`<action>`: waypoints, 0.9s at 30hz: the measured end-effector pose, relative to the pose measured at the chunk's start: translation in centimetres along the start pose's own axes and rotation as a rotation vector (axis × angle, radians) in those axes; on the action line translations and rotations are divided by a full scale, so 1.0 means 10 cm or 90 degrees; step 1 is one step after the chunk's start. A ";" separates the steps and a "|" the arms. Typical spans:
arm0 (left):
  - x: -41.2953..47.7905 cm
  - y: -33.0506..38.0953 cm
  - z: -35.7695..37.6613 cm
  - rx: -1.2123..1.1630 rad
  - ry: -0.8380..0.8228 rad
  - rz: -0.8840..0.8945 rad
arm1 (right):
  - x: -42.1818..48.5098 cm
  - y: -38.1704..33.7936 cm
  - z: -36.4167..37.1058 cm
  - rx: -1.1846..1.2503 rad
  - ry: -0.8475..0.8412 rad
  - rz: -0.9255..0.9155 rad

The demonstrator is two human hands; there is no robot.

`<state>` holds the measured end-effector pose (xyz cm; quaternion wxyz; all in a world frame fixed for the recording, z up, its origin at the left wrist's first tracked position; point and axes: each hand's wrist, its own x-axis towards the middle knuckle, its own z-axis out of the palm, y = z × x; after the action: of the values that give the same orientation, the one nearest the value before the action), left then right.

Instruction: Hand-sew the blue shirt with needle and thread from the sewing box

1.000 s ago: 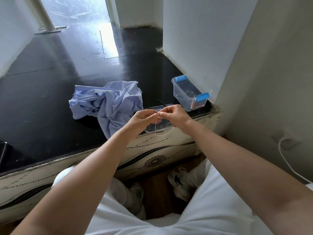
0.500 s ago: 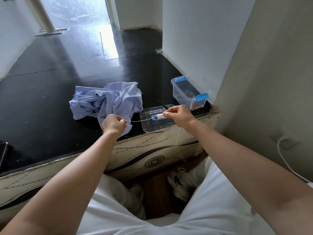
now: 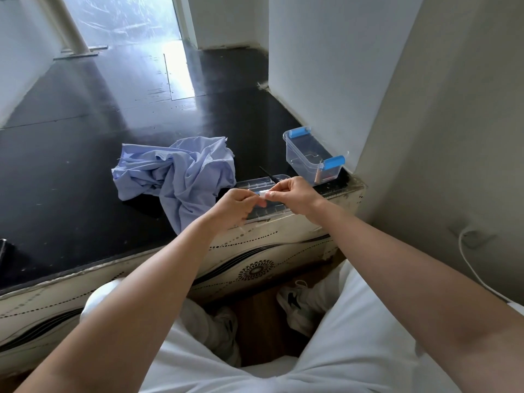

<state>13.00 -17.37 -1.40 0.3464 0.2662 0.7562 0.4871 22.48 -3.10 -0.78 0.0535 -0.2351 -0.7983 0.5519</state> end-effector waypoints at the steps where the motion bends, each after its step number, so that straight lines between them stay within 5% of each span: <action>1: 0.01 -0.01 -0.03 0.034 0.049 -0.002 | 0.00 0.02 -0.01 0.001 0.004 0.003; 8: 0.04 -0.35 -0.47 0.225 0.391 -0.072 | 0.00 0.19 -0.12 0.007 0.045 0.046; 17: 0.16 -0.55 -0.57 0.309 0.409 -0.210 | 0.04 0.29 -0.16 -0.013 0.109 0.057; 21: 0.14 -0.51 -0.48 0.455 0.321 -0.256 | 0.03 0.30 -0.20 -0.011 0.119 0.038; 24: 0.13 -0.38 -0.31 0.553 0.307 -0.079 | 0.02 0.26 -0.16 -0.037 0.051 0.017; 27: 0.16 -0.22 -0.10 0.235 0.203 0.105 | 0.02 0.20 -0.10 -0.037 0.014 -0.009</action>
<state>11.04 -17.58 -3.53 0.1276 0.3056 0.8529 0.4035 23.34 -1.60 -2.26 0.0590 -0.2372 -0.8150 0.5254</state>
